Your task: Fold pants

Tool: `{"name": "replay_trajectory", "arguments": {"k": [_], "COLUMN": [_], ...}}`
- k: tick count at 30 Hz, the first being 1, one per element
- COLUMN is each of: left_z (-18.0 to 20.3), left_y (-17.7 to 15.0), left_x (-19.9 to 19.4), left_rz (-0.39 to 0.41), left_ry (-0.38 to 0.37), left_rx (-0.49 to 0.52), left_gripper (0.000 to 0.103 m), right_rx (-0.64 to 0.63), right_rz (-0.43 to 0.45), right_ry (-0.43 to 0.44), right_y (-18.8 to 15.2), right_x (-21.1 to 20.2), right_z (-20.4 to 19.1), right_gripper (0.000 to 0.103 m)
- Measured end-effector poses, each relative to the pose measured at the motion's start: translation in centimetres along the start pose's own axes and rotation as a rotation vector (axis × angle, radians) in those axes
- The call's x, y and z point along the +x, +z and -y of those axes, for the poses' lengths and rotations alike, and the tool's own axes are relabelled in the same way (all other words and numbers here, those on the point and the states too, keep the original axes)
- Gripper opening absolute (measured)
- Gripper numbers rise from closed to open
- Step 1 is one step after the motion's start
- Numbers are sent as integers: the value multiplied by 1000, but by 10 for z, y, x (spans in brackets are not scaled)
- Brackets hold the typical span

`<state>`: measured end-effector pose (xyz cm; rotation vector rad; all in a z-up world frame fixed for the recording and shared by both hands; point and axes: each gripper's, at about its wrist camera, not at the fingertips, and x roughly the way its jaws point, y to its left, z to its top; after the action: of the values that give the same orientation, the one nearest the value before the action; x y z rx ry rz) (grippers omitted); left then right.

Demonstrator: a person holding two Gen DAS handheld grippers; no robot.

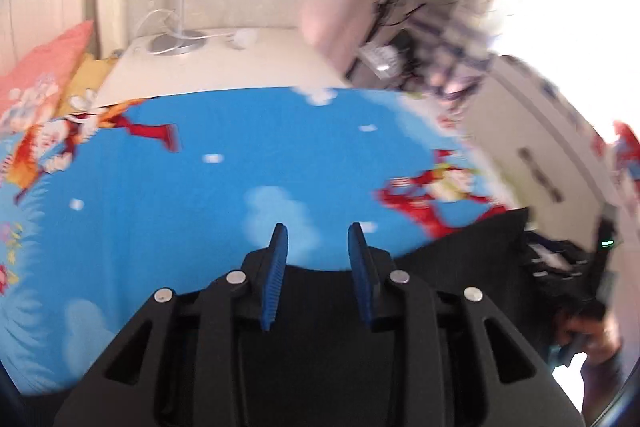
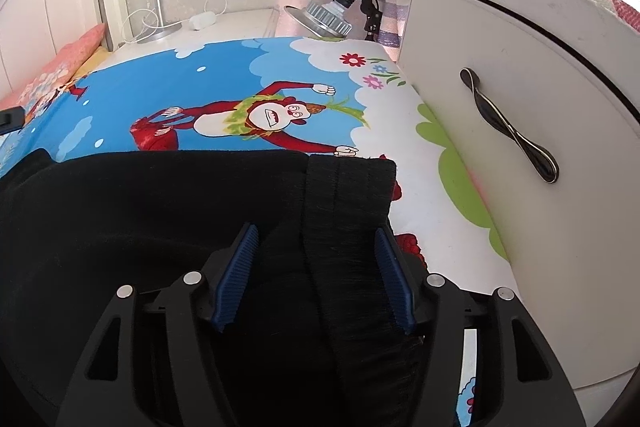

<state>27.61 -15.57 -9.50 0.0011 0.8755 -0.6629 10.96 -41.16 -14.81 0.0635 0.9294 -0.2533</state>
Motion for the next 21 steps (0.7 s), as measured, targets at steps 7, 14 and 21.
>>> {"name": "replay_trajectory", "arguments": {"k": [7, 14, 21], "left_z": [51, 51, 97], "left_y": [-31, -33, -80], "left_x": [71, 37, 17], "left_rz": [-161, -55, -93], "left_ry": [153, 59, 63], "left_rx": [43, -78, -178], "left_gripper": [0, 24, 72], "right_rx": [6, 276, 90], "right_rz": [-11, 21, 72], "right_ry": [25, 164, 86], "right_y": [0, 10, 9], "right_x": [0, -37, -81], "right_z": [3, 61, 39], "right_gripper": [64, 70, 70]}}
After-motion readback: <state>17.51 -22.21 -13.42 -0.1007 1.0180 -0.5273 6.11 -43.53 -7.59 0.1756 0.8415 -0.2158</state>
